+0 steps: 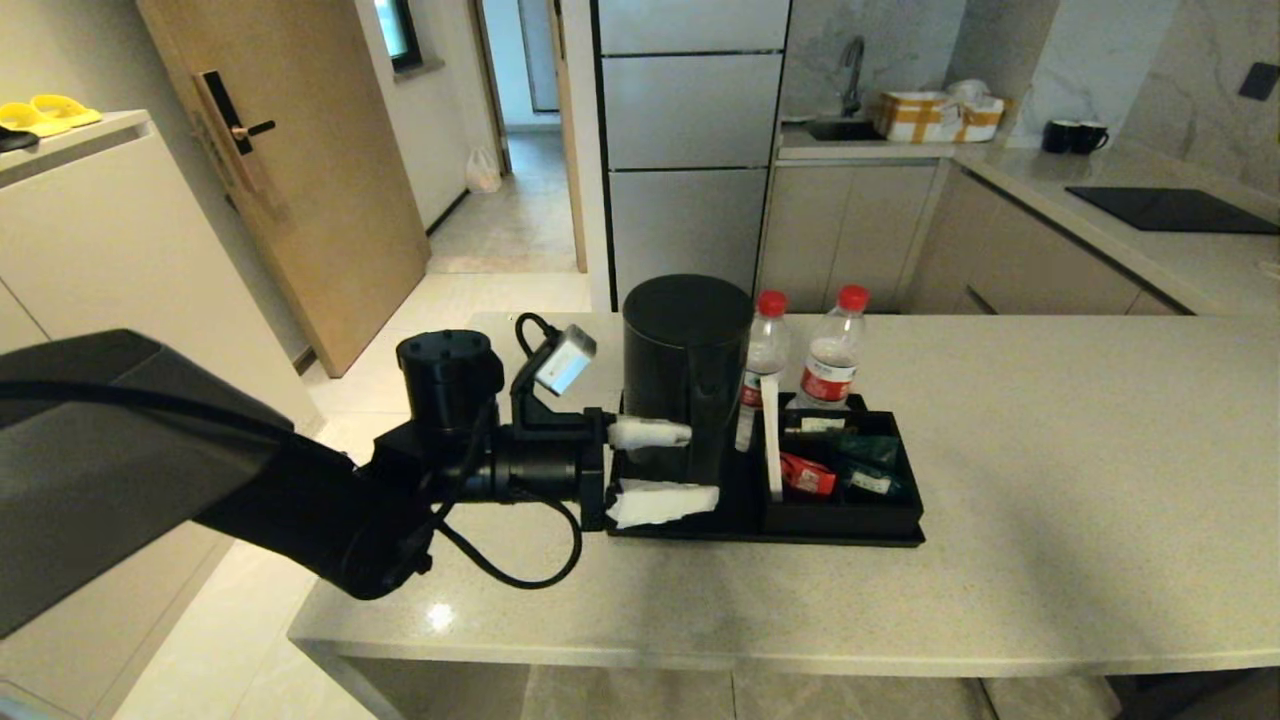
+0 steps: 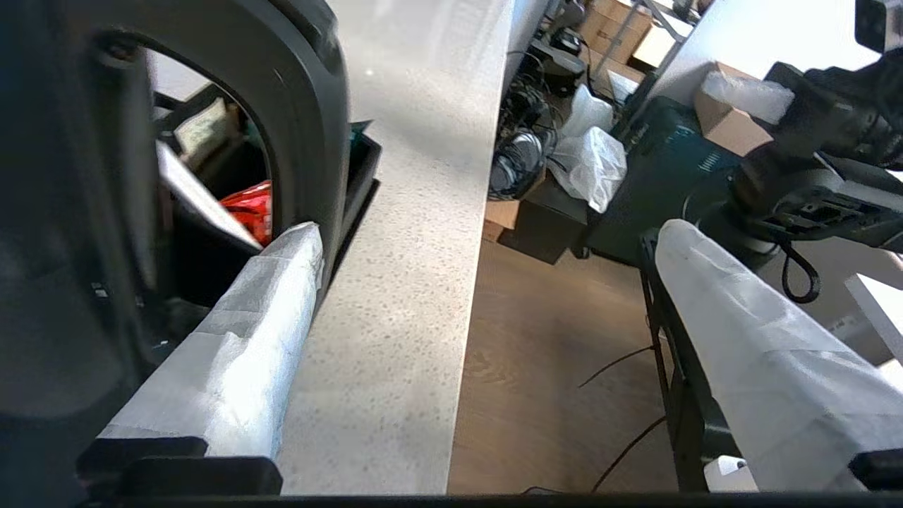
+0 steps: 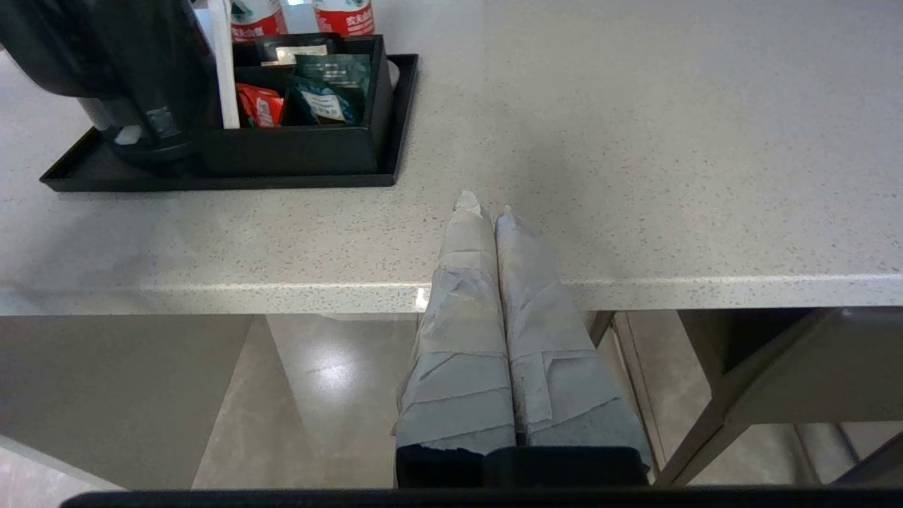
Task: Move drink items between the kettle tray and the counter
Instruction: Pick up the kettle
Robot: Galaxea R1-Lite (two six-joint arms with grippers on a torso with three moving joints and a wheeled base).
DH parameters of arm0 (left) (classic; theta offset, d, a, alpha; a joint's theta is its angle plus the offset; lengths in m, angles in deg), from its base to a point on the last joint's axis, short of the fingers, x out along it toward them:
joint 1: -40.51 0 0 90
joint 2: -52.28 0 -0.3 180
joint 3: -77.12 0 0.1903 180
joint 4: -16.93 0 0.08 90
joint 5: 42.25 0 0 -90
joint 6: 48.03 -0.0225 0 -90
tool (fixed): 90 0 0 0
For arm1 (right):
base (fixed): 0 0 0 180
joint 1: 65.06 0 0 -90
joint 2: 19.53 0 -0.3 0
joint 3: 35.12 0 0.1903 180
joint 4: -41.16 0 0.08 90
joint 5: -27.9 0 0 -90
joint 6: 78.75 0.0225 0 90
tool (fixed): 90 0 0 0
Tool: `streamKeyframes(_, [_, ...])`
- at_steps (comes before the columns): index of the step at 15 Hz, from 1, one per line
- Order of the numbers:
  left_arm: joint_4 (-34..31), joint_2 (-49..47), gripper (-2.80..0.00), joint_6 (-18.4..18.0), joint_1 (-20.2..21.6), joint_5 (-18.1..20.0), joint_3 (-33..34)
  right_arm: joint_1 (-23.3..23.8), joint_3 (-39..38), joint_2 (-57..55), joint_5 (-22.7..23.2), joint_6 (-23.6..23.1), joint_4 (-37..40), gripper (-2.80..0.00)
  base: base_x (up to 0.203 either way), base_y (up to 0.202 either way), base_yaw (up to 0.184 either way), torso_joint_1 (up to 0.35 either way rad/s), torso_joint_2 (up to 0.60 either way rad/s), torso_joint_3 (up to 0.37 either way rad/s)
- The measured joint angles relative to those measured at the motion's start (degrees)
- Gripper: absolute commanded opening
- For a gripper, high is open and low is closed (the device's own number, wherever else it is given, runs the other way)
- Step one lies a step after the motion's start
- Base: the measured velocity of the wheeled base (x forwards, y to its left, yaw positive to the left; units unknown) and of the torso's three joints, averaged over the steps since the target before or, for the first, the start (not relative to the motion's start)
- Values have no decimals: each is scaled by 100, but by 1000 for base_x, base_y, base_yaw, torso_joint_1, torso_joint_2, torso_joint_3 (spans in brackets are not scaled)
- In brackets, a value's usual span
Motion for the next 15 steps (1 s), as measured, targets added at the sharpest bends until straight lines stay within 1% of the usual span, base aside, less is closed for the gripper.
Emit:
streamKeyframes(4, [10,-124,0,-48,-99,-15,-99,0,0,0,0,0,0,-280,0,0,0,0,0,0])
streamKeyframes(10, [0,-226,0,-180,243,-52,-147,0,2,0,-2,-1,0,-280,0,0,0,0,0,0])
streamKeyframes(13, [-54,-319,0,-180,284,-143,-371,0,2,0,-3,0,0,-280,0,0,0,0,0,0])
streamKeyframes(15, [-112,-419,0,-172,199,-218,-523,0,0,0,-2,0,0,-280,0,0,0,0,0,0])
